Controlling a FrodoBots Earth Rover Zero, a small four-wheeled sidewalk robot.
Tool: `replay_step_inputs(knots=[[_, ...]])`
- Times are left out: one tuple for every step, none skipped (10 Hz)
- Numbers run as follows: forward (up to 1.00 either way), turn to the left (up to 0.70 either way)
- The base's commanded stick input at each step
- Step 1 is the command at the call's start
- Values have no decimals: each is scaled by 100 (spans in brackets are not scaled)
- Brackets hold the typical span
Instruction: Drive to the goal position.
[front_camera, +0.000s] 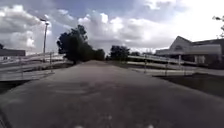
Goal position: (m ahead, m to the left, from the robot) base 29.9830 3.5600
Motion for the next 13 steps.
replay_step_inputs(knots=[[70, 4], [70, 35], [70, 35], [70, 19], [70, 0], [70, 0], [70, 0], [70, 0], [70, 0], [70, 0], [70, 0], [70, 0], [70, 0]])
